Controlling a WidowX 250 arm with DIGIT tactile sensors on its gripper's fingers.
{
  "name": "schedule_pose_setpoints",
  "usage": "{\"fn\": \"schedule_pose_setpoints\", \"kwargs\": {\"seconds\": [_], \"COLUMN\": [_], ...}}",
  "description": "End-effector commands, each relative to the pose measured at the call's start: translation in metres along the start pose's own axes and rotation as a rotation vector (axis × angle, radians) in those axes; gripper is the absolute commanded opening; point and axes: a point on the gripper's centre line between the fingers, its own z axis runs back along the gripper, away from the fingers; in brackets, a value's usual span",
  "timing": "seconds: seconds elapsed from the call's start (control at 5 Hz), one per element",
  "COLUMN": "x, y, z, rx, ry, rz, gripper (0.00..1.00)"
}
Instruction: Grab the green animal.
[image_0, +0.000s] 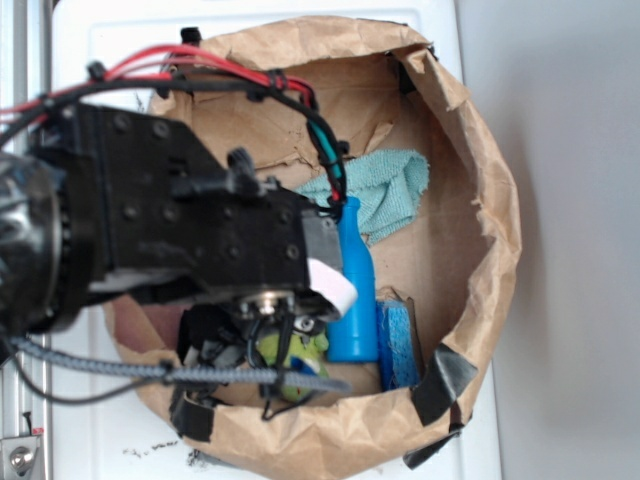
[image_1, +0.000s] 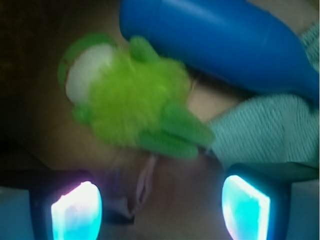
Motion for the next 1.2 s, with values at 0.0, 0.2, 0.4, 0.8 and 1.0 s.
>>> {"fn": "schedule_pose_setpoints", "kwargs": {"seconds": [0.0,0.2,0.4,0.8,1.0], "x": [0.03,0.043,0.049,0.042,0.024], "y": [0.0,0.002,-0.002,-0.016,-0.025], "z": [0.011,0.009,0.009,-0.021,-0.026], "rx": [0.047,0.047,0.028,0.077,0.077], "ry": [-0.055,-0.047,-0.06,0.011,0.035], "rz": [0.003,0.004,-0.024,-0.083,-0.136], "gripper": [1.0,1.0,1.0,1.0,1.0]}}
